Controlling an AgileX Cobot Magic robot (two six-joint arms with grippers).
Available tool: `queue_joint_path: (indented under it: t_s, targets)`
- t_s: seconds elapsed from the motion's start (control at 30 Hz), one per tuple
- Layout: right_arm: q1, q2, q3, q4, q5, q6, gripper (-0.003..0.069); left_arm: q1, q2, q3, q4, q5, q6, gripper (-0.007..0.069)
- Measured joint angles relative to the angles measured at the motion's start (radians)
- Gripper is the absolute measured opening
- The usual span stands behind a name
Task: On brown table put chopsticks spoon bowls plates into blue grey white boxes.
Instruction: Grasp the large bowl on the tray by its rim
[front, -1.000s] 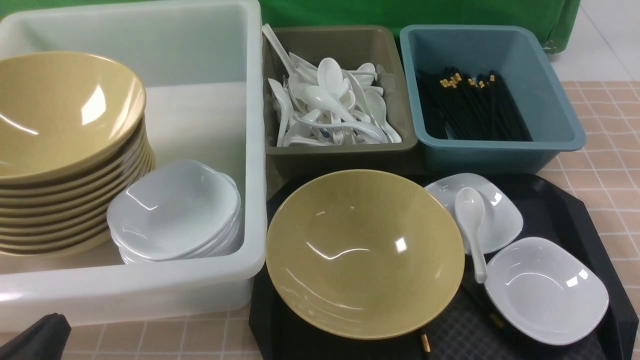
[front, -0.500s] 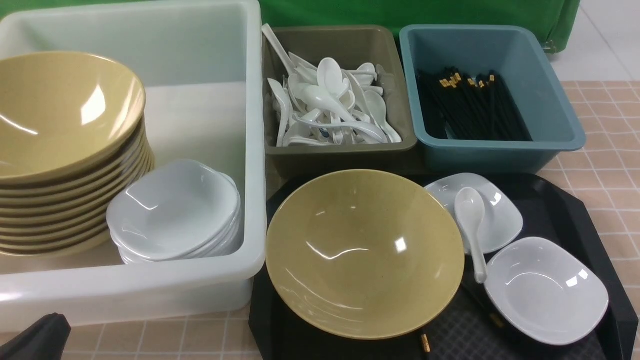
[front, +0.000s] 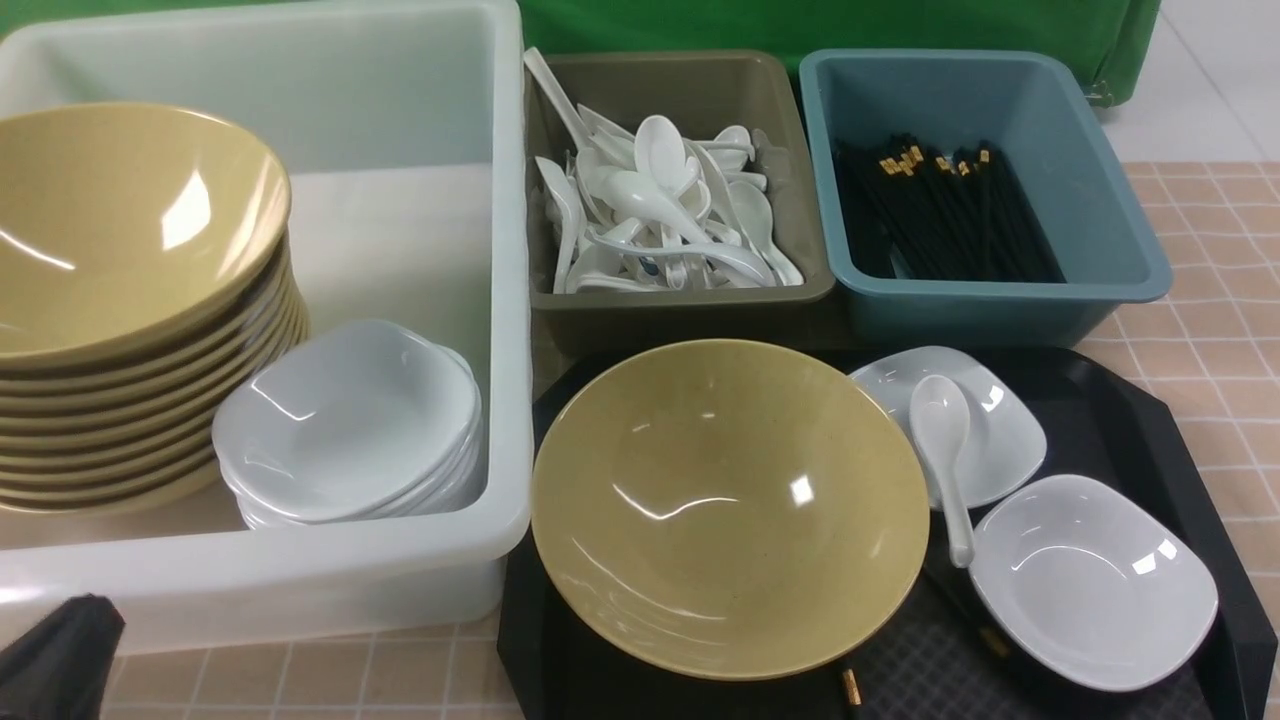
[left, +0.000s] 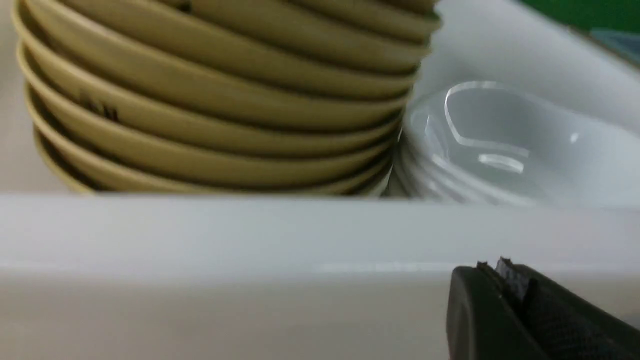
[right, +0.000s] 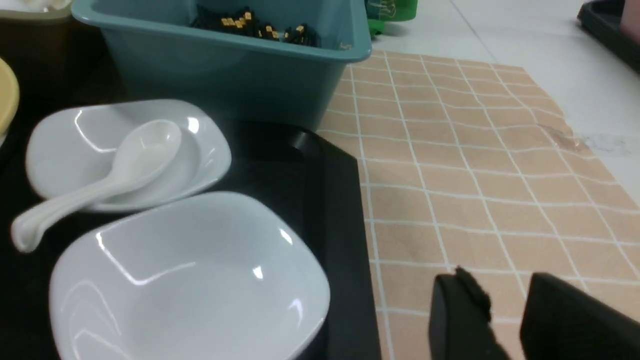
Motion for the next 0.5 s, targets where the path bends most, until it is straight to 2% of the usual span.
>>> queue_joint_path:
  t_s: [0.17,0.2,0.23,0.27,0.4,0.5]
  targets:
    - [0.000,0.000,0.001,-0.002,-0.323,0.000,0.0236,0.000,0.000,0.000,0.008,-0.334,0.001,0.0005]
    - [0.000,0.000,0.001,-0.002,-0.341,0.001,0.0236,0.000,0.000,0.000,0.008,-0.348,0.001,0.0005]
    - [0.000,0.000,0.001,-0.006,-0.510,0.007,0.0236,0.000,0.000,0.000,0.010,-0.461,0.001,0.0005]
    - [0.000,0.000,0.001,-0.008,-0.584,0.024,0.0236,0.000,0.000,0.000,0.010,-0.516,0.001,0.0005]
    - [0.000,0.000,0.001,-0.011,-0.915,0.197,0.0236,0.000,0.000,0.000,0.010,-0.795,-0.026,0.0005]
    - [0.000,0.000,0.001,-0.012,-1.000,0.349,0.0236,0.000,0.000,0.000,0.010,-0.973,-0.075,0.0005]
